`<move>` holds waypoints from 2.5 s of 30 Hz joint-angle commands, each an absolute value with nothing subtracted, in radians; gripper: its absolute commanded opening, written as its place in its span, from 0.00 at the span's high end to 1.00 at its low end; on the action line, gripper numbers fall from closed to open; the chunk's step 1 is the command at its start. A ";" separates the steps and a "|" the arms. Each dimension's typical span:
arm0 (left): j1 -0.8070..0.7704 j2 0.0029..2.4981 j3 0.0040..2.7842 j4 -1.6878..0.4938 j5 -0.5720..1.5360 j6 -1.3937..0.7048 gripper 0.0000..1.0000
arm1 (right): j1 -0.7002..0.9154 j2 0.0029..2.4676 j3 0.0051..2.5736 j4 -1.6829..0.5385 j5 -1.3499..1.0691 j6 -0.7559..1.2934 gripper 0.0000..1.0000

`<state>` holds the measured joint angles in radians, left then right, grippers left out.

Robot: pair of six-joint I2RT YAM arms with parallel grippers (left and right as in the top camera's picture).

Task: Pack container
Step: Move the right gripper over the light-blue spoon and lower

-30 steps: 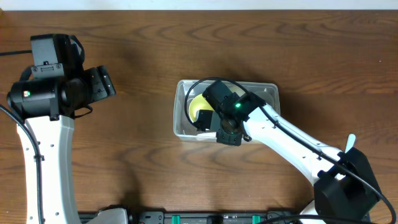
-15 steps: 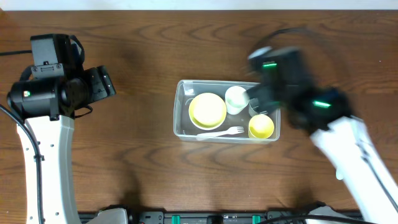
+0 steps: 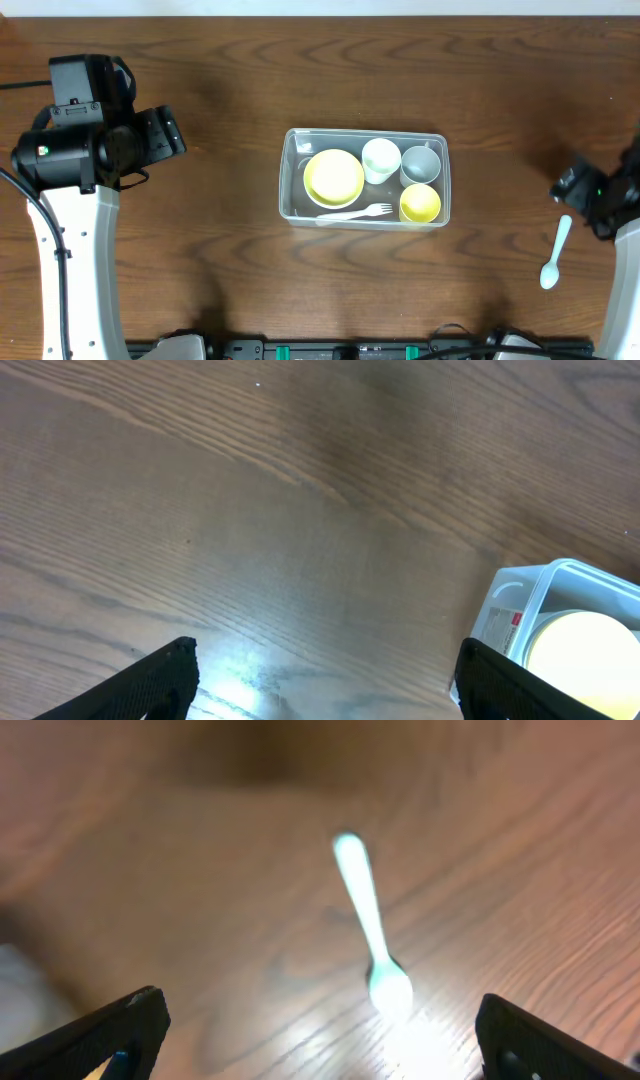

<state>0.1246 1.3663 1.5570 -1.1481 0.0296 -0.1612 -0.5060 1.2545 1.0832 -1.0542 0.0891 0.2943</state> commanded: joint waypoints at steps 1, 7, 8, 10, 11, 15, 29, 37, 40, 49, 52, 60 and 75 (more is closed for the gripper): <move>0.129 1.372 1.553 -1.151 0.038 -0.171 0.18 | -0.579 1.274 0.945 -0.989 0.034 0.260 0.01; 0.129 1.372 1.553 -1.151 0.038 -0.171 0.18 | -0.621 1.329 0.766 -0.847 -0.068 0.218 0.01; 0.129 1.372 1.553 -1.151 0.038 -0.171 0.18 | -0.621 1.337 0.746 -0.838 -0.068 0.207 0.01; 0.129 1.372 1.553 -1.151 0.038 -0.171 0.18 | -0.621 1.354 0.714 -0.828 -0.067 0.204 0.01; 0.129 1.372 1.553 -1.151 0.038 -0.171 0.17 | -0.621 1.361 0.703 -0.828 -0.056 0.211 0.01; 0.129 1.372 1.553 -1.151 0.038 -0.171 0.18 | -0.621 1.368 0.681 -0.830 0.016 0.240 0.01; 0.129 1.372 1.553 -1.149 0.038 -0.171 0.18 | -0.621 1.368 0.680 -0.838 0.115 0.259 0.01; 0.129 1.372 1.553 -1.147 0.038 -0.171 0.18 | -0.621 1.385 0.668 -0.772 0.115 0.257 0.01; 0.129 1.372 1.553 -1.147 0.038 -0.171 0.17 | -0.621 1.405 0.664 -0.754 0.115 0.257 0.01; 0.129 1.372 1.553 -1.147 0.038 -0.171 0.18 | -0.621 1.491 0.664 -0.722 0.097 0.250 0.02; 0.129 1.372 1.553 -1.147 0.038 -0.171 0.18 | -0.621 1.521 0.664 -0.710 0.055 0.223 0.03; 0.129 1.372 1.553 -1.147 0.038 -0.171 0.18 | -0.621 1.578 0.664 -0.699 0.017 0.201 0.13; 0.129 1.372 1.553 -1.143 0.038 -0.171 0.18 | -0.621 1.583 0.664 -0.723 0.017 0.201 0.39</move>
